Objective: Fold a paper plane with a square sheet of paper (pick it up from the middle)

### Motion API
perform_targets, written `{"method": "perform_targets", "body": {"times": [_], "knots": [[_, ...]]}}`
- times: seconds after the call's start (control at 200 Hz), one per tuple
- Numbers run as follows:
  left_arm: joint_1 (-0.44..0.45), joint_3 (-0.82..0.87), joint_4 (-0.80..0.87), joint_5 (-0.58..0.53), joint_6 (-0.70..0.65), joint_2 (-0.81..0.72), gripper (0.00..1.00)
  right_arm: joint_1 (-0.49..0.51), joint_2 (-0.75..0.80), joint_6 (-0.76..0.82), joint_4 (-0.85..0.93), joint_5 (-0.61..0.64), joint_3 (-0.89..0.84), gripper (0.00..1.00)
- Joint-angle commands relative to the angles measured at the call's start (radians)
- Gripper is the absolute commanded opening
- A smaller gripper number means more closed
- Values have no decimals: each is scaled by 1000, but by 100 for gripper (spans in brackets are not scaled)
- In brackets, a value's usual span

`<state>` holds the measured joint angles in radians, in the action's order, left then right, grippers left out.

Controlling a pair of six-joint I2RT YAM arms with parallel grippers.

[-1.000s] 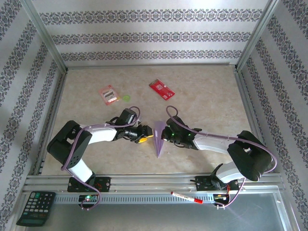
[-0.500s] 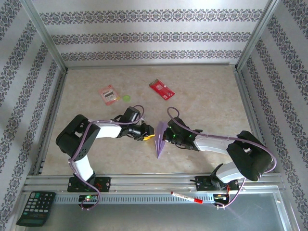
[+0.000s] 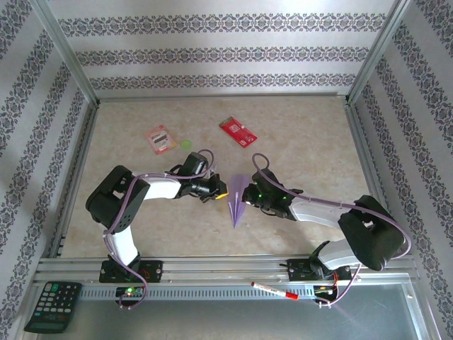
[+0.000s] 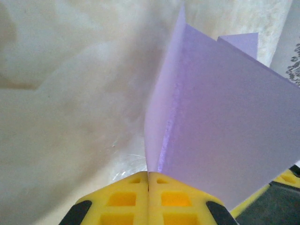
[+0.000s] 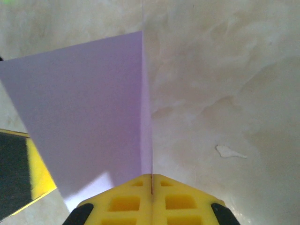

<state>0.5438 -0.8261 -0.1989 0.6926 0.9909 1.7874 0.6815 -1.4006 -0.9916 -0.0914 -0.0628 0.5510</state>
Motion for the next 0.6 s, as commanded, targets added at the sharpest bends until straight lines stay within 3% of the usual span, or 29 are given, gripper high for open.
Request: {"method": "perform_targets", "body": {"times": [0.0, 0.595], "knots": [[-25, 17, 28, -33, -28, -45, 0, -21, 10, 28, 5, -14, -2, 0], [-50, 37, 32, -76, -29, -37, 0, -76, -158, 121, -17, -108, 114, 4]]}}
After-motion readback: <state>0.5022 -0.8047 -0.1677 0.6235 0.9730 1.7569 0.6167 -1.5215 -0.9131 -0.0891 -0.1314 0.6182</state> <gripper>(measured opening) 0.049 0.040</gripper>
